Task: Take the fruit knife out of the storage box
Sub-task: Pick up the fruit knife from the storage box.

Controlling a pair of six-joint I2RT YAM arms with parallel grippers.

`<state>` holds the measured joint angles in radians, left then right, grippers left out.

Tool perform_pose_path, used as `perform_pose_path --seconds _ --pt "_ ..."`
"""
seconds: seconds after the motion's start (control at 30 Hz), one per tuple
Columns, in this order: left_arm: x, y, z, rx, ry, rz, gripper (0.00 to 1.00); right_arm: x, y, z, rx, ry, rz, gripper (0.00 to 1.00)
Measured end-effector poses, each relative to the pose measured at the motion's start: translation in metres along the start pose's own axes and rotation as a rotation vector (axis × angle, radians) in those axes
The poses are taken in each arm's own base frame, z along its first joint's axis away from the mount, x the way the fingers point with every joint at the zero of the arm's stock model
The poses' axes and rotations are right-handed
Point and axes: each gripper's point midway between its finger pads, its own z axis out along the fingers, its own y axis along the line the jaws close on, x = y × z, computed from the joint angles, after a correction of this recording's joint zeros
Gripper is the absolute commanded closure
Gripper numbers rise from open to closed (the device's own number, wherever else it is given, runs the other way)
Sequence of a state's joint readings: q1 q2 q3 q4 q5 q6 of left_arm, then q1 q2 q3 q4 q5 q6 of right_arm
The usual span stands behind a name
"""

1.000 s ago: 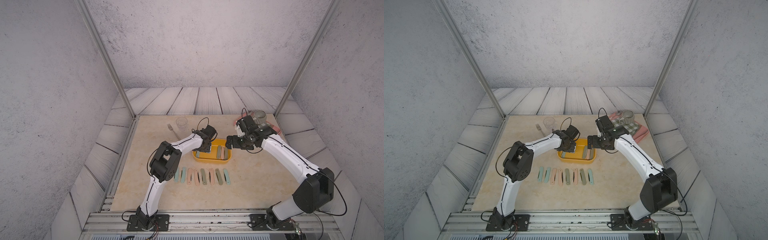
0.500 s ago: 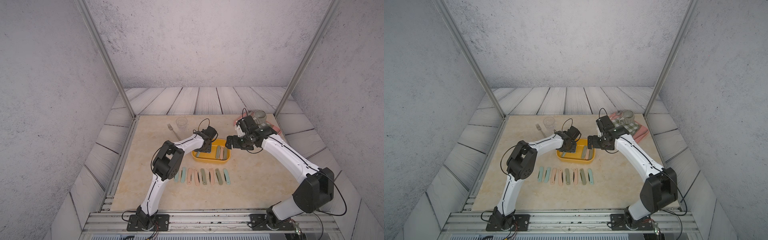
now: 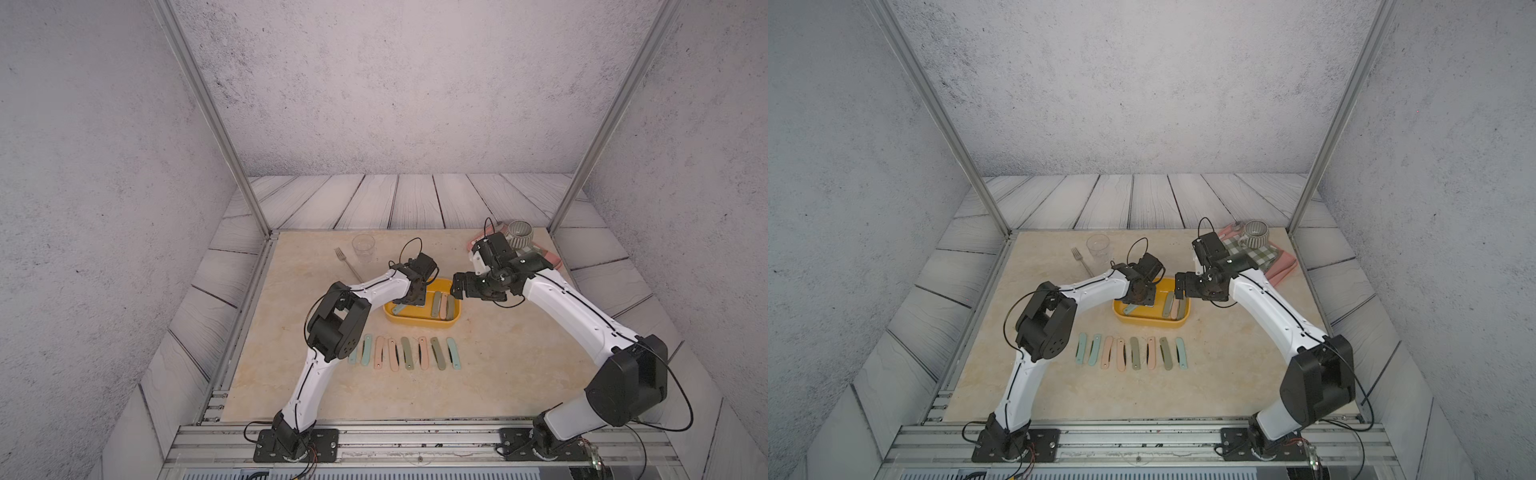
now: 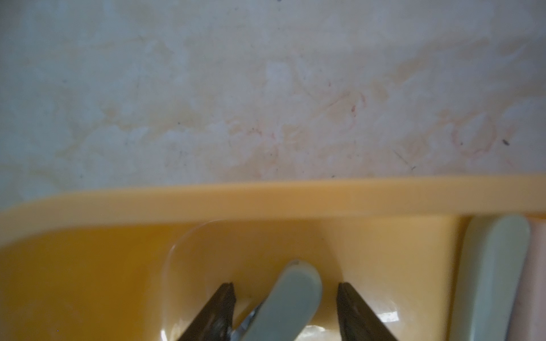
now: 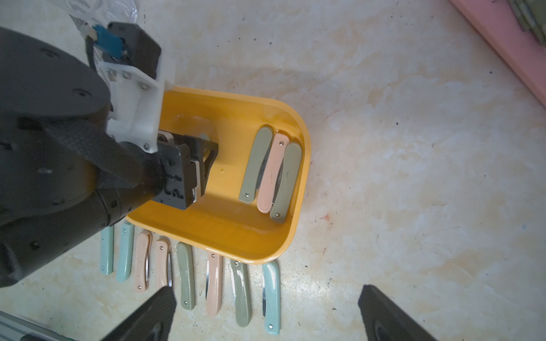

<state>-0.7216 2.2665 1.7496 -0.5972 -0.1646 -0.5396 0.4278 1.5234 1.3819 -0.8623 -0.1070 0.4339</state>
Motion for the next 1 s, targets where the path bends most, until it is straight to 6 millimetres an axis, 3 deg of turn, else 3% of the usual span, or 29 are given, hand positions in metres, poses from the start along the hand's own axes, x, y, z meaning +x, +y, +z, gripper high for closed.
perform_pose_path --seconds 0.17,0.33,0.6,0.9,1.0 --pt "-0.0030 -0.0026 0.0025 0.007 -0.009 0.013 0.46 0.0000 0.0000 0.0000 0.000 0.000 0.000 0.01" --pt "-0.0049 -0.0060 0.0032 0.024 -0.015 0.025 0.65 -0.0001 0.0001 0.0000 0.000 0.000 0.000 0.01" --pt "-0.0046 -0.0069 0.0041 0.029 -0.017 0.034 0.73 -0.0005 0.0003 0.0000 -0.001 -0.002 0.000 0.01" --pt "-0.0065 -0.0069 0.0025 0.032 -0.028 0.042 0.74 -0.0001 0.0015 0.0000 -0.008 0.001 -0.002 0.01" --pt "-0.0063 -0.0068 0.0025 0.031 -0.028 0.051 0.65 0.0001 0.0023 0.0000 -0.013 0.002 -0.002 0.01"
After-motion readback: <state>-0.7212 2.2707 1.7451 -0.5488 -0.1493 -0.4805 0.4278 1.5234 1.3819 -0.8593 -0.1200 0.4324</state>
